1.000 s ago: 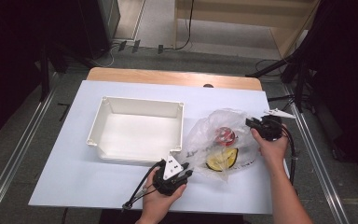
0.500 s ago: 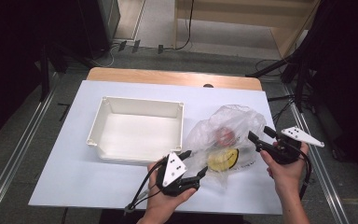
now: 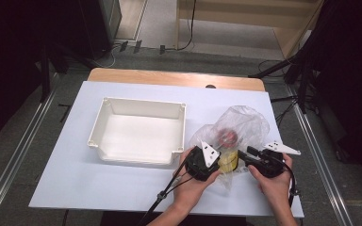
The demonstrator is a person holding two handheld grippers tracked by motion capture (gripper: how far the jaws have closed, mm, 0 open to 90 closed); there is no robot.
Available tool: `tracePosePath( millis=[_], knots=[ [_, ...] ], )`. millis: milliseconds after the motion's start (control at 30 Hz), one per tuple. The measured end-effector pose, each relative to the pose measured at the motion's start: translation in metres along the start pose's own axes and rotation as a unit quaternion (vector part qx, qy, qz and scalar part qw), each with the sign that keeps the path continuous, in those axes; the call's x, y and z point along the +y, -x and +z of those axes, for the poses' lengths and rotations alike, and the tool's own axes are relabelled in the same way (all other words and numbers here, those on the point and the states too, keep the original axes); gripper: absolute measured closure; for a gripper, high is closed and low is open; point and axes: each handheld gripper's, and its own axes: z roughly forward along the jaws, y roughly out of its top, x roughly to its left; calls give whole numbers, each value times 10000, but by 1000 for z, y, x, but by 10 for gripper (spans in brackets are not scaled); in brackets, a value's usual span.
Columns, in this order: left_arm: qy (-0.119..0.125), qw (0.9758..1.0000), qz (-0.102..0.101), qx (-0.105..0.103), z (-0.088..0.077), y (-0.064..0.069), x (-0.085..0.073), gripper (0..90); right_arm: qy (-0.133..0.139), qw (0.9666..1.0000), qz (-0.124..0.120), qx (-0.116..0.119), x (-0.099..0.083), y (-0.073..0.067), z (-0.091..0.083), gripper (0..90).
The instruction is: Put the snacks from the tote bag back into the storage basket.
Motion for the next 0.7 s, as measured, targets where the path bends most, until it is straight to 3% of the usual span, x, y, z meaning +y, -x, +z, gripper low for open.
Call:
tracePosePath(
  millis=[100, 267, 433, 500, 567, 633, 700],
  knots=[
    [-127, 9998, -70, 131, 7, -4, 0, 900, -245, 9997, -9, 28, -3, 3, 5, 709],
    [-2, 9991, -250, 350, 7, -9, 4, 900, -583, 9982, -78, 109, -8, 6, 5, 854],
    [243, 9973, -510, 471, 0, -15, 7, 900, -819, 9966, -108, -72, -21, 10, -6, 898],
    [339, 9965, -570, 514, -3, -16, 9, 900, -890, 9955, -181, -280, -22, 12, -13, 894],
    [396, 9961, -585, 523, -6, -18, 10, 900, -725, 9970, -101, -233, -21, 15, -24, 847],
    [439, 9960, -587, 504, -9, -20, 11, 900, -290, 9996, 44, -33, -14, 16, -38, 768],
    [438, 9961, -646, 417, -11, -23, 12, 898, 220, 9996, 116, 123, 0, 15, -54, 667]
  ],
)
